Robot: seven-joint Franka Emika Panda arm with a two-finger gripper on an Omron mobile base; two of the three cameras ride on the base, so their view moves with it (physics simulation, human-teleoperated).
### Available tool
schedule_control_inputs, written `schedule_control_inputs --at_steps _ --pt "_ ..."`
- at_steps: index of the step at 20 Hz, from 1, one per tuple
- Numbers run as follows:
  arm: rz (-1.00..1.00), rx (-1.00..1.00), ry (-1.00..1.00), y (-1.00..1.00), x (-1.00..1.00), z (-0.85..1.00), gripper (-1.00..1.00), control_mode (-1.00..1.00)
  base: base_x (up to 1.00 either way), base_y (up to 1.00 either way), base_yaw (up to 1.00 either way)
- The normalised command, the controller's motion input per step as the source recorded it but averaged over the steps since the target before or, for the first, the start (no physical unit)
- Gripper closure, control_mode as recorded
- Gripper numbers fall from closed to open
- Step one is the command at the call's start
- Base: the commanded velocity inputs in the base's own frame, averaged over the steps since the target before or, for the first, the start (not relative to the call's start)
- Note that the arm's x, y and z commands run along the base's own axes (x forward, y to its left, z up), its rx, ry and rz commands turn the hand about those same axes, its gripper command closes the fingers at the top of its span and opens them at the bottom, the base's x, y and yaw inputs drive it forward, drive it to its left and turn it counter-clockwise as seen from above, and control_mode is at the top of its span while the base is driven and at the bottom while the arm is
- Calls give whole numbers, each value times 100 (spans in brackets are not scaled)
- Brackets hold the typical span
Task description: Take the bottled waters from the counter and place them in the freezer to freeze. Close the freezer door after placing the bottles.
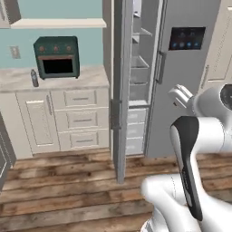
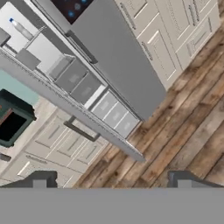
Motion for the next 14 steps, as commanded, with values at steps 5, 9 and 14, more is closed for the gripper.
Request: schedule_control_inputs --at_steps 5,9,14 --pt "0 0 0 0 0 0 -100 100 -10 100 18" --pt "0 0 0 0 0 0 -100 100 100 91 -4" --pt "0 0 0 0 0 0 -100 100 100 87 -11"
